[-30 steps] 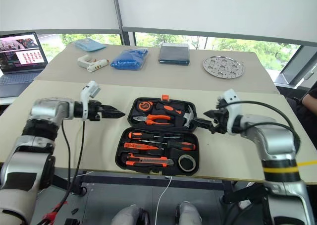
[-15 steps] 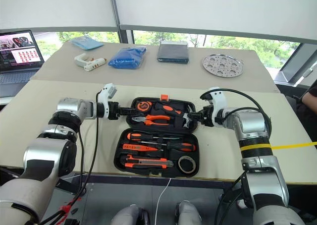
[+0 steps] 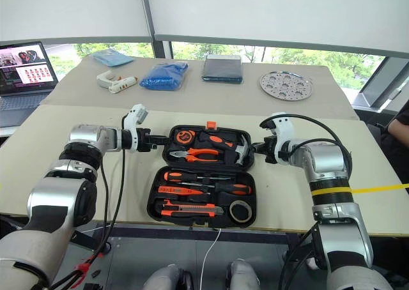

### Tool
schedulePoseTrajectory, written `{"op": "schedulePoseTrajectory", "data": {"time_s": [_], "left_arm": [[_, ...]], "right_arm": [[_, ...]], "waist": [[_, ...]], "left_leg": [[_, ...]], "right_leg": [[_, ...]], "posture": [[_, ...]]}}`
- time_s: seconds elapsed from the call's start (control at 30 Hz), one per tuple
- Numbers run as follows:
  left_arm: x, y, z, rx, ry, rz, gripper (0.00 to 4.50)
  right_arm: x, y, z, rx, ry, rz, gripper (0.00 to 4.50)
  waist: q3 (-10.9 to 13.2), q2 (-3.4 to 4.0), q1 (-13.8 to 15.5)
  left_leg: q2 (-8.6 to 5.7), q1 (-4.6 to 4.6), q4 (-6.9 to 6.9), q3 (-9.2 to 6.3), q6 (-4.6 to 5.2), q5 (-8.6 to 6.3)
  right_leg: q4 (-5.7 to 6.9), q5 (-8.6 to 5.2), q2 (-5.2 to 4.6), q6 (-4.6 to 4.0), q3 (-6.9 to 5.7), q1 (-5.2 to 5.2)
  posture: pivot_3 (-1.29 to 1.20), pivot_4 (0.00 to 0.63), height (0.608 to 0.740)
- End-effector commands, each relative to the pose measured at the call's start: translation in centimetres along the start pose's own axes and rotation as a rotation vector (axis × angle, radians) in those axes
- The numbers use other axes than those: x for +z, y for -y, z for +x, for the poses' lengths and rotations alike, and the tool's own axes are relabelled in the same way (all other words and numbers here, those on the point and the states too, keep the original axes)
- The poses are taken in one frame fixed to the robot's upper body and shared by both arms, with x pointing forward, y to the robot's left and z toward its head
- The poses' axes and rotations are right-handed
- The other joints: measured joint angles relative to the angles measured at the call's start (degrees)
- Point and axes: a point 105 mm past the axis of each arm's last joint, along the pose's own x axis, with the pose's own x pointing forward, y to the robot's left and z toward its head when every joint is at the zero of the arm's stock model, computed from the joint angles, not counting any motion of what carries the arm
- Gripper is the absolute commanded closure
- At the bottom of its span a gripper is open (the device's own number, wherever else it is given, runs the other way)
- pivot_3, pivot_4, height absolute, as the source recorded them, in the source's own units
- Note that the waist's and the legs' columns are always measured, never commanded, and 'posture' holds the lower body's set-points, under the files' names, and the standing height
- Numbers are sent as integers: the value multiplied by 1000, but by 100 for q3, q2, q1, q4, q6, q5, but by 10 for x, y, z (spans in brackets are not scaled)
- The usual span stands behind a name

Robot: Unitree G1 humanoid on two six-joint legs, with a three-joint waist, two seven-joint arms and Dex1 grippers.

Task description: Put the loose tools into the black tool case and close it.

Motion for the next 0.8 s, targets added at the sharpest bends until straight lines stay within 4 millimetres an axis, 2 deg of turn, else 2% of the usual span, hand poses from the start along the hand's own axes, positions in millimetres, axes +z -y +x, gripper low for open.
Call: {"op": "schedulePoseTrajectory", "data": {"time_s": [0.03, 0.17, 0.3, 0.43, 0.6, 0.67, 0.8], "left_arm": [[39, 23, -3, -65, 207, 276, 4489], [71, 38, -18, -33, 415, 432, 4489], [75, 48, -23, -12, 487, 547, 4489], [62, 51, -19, 6, 485, 632, 4489], [26, 46, -13, 29, 434, 692, 4489], [15, 44, -17, 42, 433, 670, 4489], [8, 44, -31, 73, 458, 613, 4489]], "right_arm": [[49, -8, -19, -40, 230, -132, 4500], [80, -11, -39, -120, 414, -198, 4500], [89, -10, -52, -208, 502, -324, 4500], [74, -15, -50, -217, 508, -433, 4500], [38, -18, -42, -239, 464, -547, 4500], [25, -19, -44, -251, 466, -573, 4500], [12, -24, -54, -253, 481, -593, 4500]], "waist": [[1, 0, 0], [9, 3, 18], [9, 4, 24], [9, 4, 24], [7, 5, 23], [5, 5, 25], [1, 3, 38]], "left_leg": [[0, -1, 1, 1, 0, 0], [1, -19, 3, 1, -12, 7], [1, -49, 3, 3, -14, 14], [2, -49, -13, 7, -14, 14], [3, -41, -33, 15, -13, 14], [2, -3, -53, 15, -13, 14], [1, 40, -71, 18, -15, 14]], "right_leg": [[2, 1, -1, -2, 3, -3], [0, 11, -4, -16, 4, -18], [4, 15, -1, -19, 4, -50], [-2, 12, 10, -18, -1, -50], [-6, 9, 17, -12, -4, -39], [-17, -6, 17, 11, -2, -8], [-38, -24, 11, 31, 11, 17]], "posture": [[0, 150, 718], [0, 150, 718], [0, 150, 718], [0, 150, 718], [0, 150, 718], [0, 150, 718], [0, 150, 718]]}}
